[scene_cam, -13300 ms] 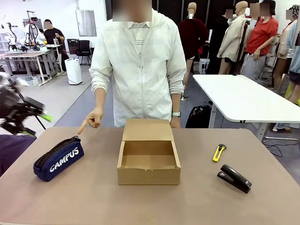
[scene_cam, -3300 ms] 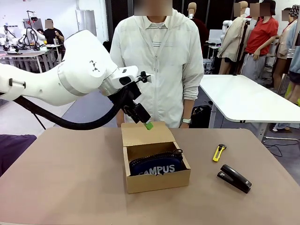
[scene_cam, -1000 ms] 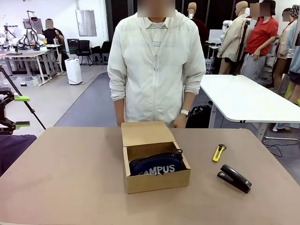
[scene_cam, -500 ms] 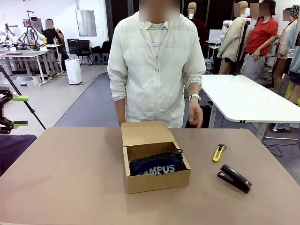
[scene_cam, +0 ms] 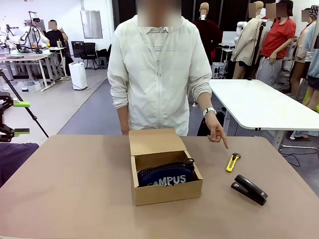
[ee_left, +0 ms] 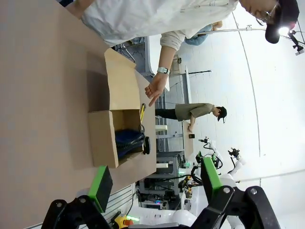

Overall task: Pack the items into the box.
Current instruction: Pick up the item specified by the human and place it in the Mailer Box.

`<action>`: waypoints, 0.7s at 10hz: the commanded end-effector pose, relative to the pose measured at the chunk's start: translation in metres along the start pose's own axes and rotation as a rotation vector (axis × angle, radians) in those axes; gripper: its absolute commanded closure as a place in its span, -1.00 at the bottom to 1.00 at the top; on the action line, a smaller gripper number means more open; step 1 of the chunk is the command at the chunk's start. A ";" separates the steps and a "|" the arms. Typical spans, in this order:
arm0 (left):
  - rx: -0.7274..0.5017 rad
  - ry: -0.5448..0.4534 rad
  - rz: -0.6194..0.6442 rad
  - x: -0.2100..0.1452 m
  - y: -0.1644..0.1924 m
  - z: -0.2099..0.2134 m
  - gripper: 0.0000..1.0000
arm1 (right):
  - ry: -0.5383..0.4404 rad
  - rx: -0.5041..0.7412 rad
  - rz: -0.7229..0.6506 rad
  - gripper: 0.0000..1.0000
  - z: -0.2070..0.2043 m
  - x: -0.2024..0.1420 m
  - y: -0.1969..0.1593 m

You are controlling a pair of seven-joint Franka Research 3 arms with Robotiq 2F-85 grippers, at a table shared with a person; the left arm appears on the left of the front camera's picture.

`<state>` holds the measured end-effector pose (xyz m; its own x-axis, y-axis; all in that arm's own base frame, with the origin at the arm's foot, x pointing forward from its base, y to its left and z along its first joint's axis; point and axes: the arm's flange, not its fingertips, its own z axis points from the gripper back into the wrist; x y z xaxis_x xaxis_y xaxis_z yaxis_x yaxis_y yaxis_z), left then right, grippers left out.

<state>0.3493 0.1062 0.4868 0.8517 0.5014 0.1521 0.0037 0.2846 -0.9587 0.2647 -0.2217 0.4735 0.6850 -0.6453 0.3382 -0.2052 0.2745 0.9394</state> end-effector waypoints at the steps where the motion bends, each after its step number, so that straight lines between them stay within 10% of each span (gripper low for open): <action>1: -0.002 0.011 0.007 0.001 -0.001 0.003 -0.94 | -0.020 0.025 0.025 -1.00 -0.003 0.002 0.000; 4: -0.002 0.011 0.007 0.001 -0.001 0.003 -0.94 | 0.236 -0.090 0.038 -1.00 -0.069 0.047 0.010; 7: -0.002 0.011 0.007 0.001 -0.001 0.003 -0.94 | 0.521 -0.561 0.285 -1.00 -0.190 0.076 0.017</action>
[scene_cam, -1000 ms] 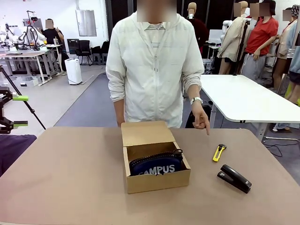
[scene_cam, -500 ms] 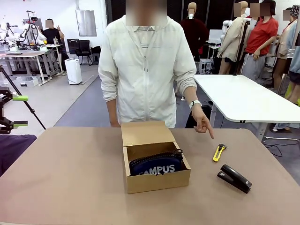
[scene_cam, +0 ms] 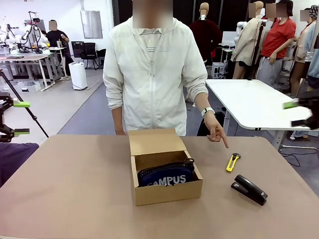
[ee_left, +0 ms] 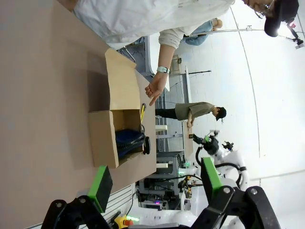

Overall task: Pack the items into the box.
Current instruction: Pick up the item specified by the human and place it in the Mailer Box.

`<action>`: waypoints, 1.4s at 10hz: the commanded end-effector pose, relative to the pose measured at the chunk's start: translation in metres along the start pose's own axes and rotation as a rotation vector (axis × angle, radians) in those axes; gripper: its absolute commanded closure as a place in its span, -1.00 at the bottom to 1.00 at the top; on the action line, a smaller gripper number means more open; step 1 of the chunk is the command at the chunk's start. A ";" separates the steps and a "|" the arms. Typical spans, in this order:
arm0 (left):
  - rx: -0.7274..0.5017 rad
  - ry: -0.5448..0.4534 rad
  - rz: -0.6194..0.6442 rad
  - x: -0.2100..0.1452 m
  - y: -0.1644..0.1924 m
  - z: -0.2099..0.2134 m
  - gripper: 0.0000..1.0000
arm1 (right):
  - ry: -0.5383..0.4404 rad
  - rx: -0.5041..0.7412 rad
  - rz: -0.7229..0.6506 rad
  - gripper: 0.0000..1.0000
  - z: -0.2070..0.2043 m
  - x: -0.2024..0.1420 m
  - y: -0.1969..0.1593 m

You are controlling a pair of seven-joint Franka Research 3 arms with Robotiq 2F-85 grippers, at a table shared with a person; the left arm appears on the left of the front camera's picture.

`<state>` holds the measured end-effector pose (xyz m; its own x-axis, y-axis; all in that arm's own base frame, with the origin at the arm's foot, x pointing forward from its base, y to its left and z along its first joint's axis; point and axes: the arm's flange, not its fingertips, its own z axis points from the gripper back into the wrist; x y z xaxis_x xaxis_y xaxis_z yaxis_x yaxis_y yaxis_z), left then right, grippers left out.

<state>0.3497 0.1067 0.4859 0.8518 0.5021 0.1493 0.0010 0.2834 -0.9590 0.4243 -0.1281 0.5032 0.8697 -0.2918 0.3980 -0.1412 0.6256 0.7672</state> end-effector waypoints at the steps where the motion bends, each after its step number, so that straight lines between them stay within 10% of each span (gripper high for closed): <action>1: -0.002 0.010 0.004 0.001 -0.002 0.003 -0.94 | 0.230 -0.318 0.147 -1.00 -0.042 0.033 0.007; 6: -0.002 0.010 0.004 0.001 -0.002 0.003 -0.94 | 0.418 -0.550 0.354 -1.00 -0.196 0.022 0.025; 12: -0.002 0.010 0.004 0.001 -0.002 0.003 -0.94 | 0.468 -0.522 0.379 -1.00 -0.218 0.006 0.021; 14: -0.002 0.010 0.004 0.001 -0.002 0.003 -0.94 | 0.520 -0.950 0.147 -1.00 -0.269 0.025 0.016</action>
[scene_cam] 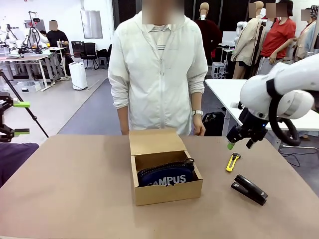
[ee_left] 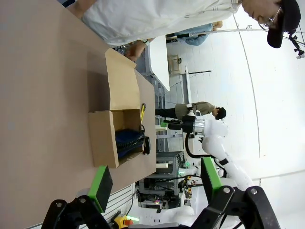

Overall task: Pack the items into the box.
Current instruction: Pick up the item specified by the human and place it in the Mailer Box.

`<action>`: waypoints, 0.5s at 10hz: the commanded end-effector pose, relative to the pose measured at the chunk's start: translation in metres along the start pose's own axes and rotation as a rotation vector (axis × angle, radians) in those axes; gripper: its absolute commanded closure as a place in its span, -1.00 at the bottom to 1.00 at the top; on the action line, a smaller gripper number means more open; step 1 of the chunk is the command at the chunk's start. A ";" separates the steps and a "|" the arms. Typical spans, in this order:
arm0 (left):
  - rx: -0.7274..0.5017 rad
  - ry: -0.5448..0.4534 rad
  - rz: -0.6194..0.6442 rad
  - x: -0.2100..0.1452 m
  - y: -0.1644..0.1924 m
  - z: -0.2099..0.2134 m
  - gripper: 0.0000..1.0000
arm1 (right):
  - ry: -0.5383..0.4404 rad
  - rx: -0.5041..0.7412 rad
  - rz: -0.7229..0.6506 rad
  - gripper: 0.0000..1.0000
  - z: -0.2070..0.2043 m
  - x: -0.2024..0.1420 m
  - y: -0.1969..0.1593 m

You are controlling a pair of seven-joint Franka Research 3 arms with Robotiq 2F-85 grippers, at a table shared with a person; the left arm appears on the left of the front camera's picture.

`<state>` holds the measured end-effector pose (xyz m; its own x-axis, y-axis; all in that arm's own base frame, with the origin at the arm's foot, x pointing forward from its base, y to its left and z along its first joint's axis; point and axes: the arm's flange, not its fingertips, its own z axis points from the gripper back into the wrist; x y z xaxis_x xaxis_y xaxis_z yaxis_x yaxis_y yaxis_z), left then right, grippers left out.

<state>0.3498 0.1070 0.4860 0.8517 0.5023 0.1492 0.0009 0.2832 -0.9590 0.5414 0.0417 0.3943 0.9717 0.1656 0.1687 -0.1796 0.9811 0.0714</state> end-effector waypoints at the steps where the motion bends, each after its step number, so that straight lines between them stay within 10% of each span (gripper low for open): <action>1: -0.002 0.011 0.004 0.001 -0.002 0.003 -0.94 | 0.176 -0.209 -0.272 -1.00 -0.026 0.050 0.015; 5: -0.002 0.011 0.004 0.001 -0.002 0.003 -0.94 | 0.205 -0.103 -0.275 -1.00 -0.075 0.075 0.003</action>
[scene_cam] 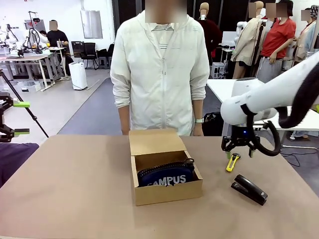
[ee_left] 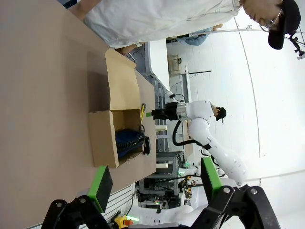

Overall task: Pack the items into the box.
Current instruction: Pick up the item specified by the human and place it in the Mailer Box.

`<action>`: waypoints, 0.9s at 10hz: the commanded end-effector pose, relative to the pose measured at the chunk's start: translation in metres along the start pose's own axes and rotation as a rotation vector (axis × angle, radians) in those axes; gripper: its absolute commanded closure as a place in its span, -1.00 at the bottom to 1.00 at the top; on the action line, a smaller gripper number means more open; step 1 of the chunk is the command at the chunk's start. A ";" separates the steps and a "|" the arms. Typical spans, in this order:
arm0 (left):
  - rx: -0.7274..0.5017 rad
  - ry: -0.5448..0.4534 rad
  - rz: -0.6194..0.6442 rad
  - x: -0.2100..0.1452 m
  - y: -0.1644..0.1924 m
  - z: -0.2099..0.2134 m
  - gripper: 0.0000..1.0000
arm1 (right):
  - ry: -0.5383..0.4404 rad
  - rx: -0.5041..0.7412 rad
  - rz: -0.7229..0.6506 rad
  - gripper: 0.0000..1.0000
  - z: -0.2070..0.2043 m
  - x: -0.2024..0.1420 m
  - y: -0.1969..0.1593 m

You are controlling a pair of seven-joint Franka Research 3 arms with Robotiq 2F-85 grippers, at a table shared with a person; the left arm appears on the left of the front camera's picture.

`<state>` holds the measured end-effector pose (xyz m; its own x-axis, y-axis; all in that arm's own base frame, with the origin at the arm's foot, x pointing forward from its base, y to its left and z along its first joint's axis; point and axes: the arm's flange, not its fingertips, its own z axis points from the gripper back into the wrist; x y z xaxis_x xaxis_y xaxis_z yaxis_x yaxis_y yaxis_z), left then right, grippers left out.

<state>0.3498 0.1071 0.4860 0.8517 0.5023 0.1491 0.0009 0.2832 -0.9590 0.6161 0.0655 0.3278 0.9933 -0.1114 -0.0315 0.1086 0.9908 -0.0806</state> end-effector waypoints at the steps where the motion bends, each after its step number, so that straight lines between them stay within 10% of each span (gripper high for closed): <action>1: -0.002 0.011 0.004 0.001 -0.002 0.003 -0.94 | 0.005 0.087 0.009 -1.00 0.002 0.009 -0.001; 8: -0.002 0.011 0.004 0.001 -0.002 0.003 -0.94 | 0.023 0.094 0.019 -1.00 -0.005 0.007 0.001; 9: -0.002 0.011 0.004 0.001 -0.002 0.003 -0.94 | 0.114 0.030 -0.314 -1.00 -0.006 0.005 -0.002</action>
<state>0.3498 0.1070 0.4859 0.8518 0.5022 0.1490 0.0008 0.2832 -0.9591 0.6209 0.0614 0.3205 0.9764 -0.2017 -0.0766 0.2017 0.9794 -0.0077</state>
